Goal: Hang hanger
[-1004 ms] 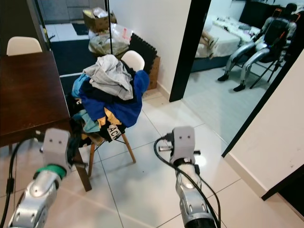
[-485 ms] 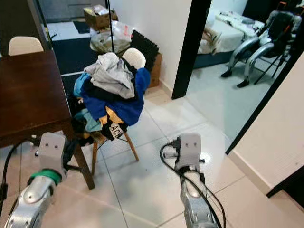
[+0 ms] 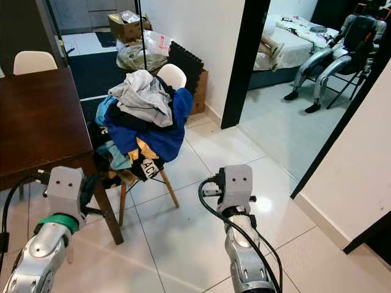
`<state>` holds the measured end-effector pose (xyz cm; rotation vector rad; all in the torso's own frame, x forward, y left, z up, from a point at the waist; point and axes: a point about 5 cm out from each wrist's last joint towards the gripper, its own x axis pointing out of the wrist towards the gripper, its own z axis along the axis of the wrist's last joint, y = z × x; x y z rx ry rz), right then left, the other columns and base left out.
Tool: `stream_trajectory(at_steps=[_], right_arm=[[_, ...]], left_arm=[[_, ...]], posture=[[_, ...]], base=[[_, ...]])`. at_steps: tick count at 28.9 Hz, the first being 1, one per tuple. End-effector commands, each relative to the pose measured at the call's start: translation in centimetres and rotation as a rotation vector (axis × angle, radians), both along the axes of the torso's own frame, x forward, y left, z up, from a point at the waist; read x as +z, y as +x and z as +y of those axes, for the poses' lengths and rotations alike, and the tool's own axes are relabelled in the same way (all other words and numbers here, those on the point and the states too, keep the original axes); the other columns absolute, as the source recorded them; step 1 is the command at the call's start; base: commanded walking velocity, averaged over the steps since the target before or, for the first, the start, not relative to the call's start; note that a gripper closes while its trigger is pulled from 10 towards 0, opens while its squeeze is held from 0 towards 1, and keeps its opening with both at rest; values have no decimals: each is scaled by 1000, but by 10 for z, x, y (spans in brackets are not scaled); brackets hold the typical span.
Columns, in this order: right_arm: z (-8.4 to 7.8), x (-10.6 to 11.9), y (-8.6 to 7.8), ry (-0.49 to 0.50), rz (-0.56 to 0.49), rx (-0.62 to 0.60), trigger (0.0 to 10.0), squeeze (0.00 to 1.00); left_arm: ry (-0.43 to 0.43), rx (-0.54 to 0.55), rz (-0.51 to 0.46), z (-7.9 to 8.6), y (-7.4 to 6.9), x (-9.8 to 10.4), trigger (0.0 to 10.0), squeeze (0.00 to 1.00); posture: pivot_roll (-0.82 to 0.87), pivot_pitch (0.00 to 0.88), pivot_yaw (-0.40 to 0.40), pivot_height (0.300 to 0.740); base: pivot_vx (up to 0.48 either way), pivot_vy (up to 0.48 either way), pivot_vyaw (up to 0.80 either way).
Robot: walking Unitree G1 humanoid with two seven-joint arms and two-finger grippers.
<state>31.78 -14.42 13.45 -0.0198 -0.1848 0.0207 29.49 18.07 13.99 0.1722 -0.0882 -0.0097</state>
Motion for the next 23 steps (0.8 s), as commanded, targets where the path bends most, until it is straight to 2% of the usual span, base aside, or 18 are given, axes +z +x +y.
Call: stream_trajectory(at_steps=[1,4,23], right_arm=[[1,-2,-1,4,5,7,10000,0],[1,-1,-1,5,4,12,10000,0],[3,0,-1,0,5,23,10000,0]], left_arm=[[-6,23,22,3,-1,-6,10000,0],[-8,26,21,2,-1,-6,10000,0],[-20,38,16,0,-1,-5,10000,0]], posture=[[-17,39,44,740],[-17,40,41,740],[-19,49,29,740]], base=[[0,0,0],[-210,0,0],[-409,0,0]])
